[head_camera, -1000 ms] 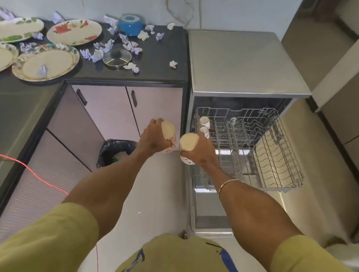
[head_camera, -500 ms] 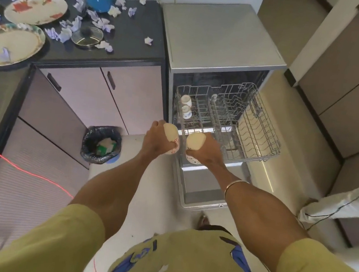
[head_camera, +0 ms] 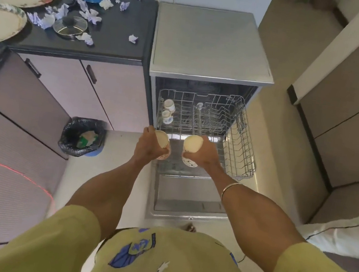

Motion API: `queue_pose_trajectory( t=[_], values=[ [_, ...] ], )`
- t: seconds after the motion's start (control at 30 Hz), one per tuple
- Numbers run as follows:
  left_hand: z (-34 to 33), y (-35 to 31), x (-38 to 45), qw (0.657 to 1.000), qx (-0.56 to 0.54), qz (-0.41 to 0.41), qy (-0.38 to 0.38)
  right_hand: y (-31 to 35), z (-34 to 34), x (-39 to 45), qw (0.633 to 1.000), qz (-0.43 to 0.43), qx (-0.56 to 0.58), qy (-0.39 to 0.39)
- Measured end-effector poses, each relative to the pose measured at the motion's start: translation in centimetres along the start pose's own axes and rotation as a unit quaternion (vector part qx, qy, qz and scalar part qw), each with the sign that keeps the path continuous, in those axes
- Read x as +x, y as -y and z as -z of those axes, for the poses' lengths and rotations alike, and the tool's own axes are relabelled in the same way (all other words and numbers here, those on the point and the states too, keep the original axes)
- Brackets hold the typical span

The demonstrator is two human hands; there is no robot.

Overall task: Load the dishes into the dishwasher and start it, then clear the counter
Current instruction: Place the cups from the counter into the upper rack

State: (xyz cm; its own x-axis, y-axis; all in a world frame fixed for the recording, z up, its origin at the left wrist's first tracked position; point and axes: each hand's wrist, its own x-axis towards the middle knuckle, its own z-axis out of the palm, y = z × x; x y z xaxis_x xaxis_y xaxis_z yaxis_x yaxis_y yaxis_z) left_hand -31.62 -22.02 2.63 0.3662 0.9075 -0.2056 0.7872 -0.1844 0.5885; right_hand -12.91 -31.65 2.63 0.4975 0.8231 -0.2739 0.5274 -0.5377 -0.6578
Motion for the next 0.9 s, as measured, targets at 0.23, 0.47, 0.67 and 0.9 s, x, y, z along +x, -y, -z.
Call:
queue_pose_trajectory(
  t=[0.23, 0.47, 0.67, 0.9],
  values=[
    [-2.4, -2.1, 1.6, 0.999, -0.008, 0.040, -0.002, -1.0, 2.9, 4.5, 1.000, 0.017, -0.013, 0.017],
    [-3.5, -1.7, 5.7, 0.998, 0.051, 0.033, 0.020, -0.1, 2.6, 8.6, 1.000, 0.014, -0.011, 0.018],
    [-5.4, -0.4, 8.1, 0.992, 0.128, 0.014, 0.014, -0.1, 0.6, 12.5, 0.999, 0.011, -0.012, 0.043],
    [-8.4, 1.3, 9.9, 0.983, 0.181, 0.026, 0.018, 0.8, -1.6, 18.5, 0.997, 0.028, -0.015, 0.074]
  ],
)
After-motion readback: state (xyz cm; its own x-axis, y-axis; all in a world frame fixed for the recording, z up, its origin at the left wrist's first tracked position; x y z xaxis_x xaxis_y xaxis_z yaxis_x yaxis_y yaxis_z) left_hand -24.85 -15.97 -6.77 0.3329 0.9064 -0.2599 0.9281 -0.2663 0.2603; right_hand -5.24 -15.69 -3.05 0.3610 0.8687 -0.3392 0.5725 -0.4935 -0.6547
